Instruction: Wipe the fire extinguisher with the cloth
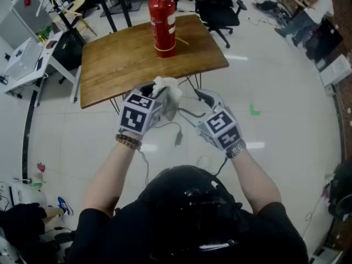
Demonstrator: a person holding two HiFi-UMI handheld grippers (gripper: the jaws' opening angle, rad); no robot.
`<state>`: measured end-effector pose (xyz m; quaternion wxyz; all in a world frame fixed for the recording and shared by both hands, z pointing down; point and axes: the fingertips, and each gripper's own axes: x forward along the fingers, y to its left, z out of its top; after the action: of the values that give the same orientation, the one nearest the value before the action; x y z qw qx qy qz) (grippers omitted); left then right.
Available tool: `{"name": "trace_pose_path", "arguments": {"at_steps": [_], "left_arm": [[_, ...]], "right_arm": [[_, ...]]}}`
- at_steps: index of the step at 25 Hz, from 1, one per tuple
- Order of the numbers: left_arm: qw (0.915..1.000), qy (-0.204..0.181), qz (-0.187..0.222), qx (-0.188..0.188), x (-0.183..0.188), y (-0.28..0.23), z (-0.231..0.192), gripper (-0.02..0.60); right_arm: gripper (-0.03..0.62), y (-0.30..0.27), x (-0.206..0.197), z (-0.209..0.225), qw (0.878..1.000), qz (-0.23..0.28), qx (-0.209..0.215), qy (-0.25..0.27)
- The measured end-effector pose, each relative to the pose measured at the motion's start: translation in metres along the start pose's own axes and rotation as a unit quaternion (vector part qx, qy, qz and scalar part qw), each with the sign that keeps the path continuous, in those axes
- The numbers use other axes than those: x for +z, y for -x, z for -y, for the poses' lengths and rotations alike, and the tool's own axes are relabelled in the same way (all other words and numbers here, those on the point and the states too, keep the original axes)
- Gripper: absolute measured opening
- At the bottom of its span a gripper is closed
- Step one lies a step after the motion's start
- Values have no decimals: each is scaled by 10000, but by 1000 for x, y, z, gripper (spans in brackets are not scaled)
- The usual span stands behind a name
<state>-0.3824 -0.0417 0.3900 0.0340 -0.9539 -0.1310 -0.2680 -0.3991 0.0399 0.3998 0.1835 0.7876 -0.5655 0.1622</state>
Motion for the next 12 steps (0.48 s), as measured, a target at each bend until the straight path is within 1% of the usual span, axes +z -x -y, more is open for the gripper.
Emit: {"name": "trace_pose_path", "arguments": {"at_steps": [4, 8, 12], "left_arm": [[9996, 154, 31, 228, 21, -32, 19, 109], [9982, 346, 104, 489, 40, -61, 38, 109], [9962, 492, 161, 706, 57, -83, 45, 109]], "right_arm": [[368, 12, -12, 36, 9994, -40, 303, 188], [370, 22, -21, 70, 9971, -68, 642, 392], [370, 29, -27, 103, 9960, -18, 792, 410]]}}
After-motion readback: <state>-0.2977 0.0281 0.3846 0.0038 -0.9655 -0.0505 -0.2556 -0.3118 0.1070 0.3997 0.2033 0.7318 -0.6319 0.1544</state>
